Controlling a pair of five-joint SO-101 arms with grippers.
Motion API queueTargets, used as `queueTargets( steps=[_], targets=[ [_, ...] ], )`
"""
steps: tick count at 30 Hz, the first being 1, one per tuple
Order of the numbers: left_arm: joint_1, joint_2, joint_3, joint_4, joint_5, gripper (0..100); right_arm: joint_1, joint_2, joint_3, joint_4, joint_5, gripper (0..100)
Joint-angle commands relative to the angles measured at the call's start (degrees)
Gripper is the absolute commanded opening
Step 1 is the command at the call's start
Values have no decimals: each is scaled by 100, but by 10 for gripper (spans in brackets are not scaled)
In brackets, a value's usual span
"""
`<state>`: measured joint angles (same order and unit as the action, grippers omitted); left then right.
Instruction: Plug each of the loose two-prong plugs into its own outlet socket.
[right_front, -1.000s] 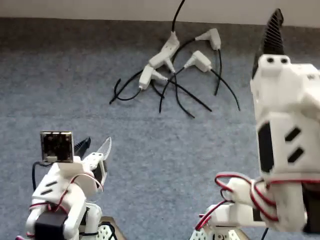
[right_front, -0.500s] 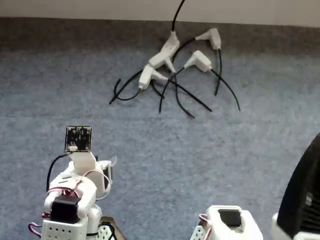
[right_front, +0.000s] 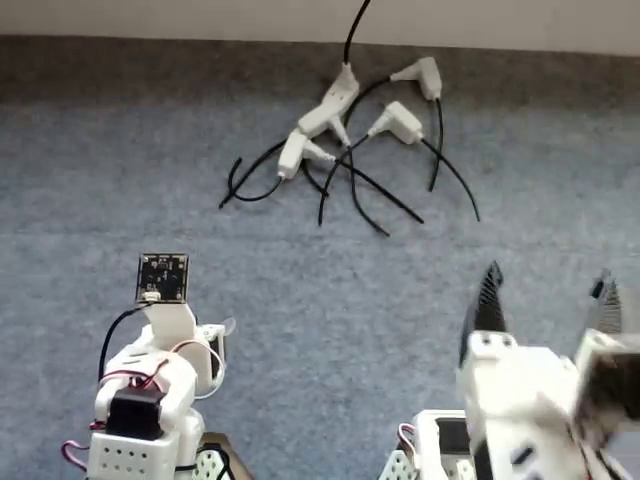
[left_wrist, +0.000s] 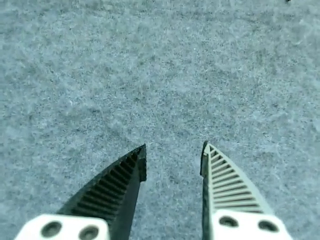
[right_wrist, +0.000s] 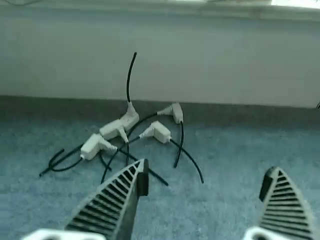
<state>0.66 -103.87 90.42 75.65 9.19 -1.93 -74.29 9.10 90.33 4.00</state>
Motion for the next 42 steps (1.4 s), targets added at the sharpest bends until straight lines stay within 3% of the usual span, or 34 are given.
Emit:
queueTargets(
  steps=[1, 8, 13, 22, 32, 42],
  targets=[
    [57, -40, 31, -211, -35, 192, -13, -365, 2422, -927, 9, 349],
    [57, -40, 110, -211, -44, 192, -22, -488, 4558, -1815, 9, 349],
    [92, -40, 295, -211, -949, 192, -31, -488, 5648, -2149, 18, 349],
    [92, -40, 541, -202, -985, 192, -40, -497, 7547, -3363, 18, 348],
    [66, -31, 664, -158, -958, 192, -40, -497, 8391, -3785, 18, 76],
    [66, -31, 664, 18, -958, 192, -48, -497, 8602, -3530, 9, 48]
  ],
)
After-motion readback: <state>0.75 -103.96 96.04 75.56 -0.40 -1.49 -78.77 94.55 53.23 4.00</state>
